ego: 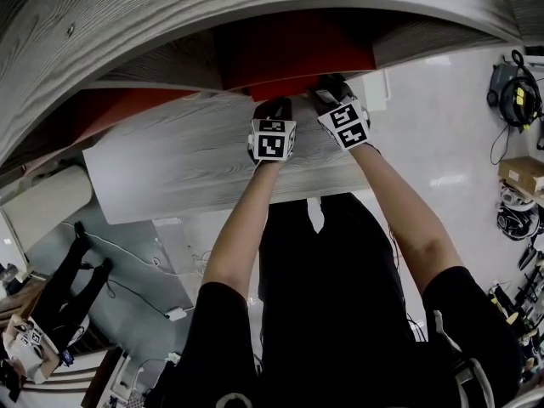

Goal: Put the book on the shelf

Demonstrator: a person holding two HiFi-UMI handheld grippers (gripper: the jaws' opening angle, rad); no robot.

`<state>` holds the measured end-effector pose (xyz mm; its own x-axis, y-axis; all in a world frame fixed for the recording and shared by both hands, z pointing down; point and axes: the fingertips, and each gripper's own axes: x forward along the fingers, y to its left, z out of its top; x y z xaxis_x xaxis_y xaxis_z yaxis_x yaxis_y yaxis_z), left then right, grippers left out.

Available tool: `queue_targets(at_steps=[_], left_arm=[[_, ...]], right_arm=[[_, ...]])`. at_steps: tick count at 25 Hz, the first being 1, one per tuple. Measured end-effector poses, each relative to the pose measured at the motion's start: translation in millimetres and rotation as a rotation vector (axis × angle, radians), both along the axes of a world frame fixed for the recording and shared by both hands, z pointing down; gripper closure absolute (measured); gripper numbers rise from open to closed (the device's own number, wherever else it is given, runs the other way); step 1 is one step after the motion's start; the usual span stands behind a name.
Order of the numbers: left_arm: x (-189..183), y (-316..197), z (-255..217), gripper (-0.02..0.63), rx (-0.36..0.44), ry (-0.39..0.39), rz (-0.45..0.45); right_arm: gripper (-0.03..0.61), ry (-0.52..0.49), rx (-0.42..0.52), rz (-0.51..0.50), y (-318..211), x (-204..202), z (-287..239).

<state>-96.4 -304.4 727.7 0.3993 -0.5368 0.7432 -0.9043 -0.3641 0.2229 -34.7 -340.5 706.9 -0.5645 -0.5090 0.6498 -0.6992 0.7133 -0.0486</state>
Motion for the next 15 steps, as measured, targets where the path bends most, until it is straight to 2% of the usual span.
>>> queue_targets(at_steps=[6,15], left_arm=[[8,-3,4,0.587,-0.014,-0.004,0.022],[10,-15,3,0.586,-0.023,0.009,-0.003]], right_arm=[[0.454,-0.025,-0.022,-0.022,4,-3,2],[0.451,-0.031,-0.045,0.020,19,8,6]])
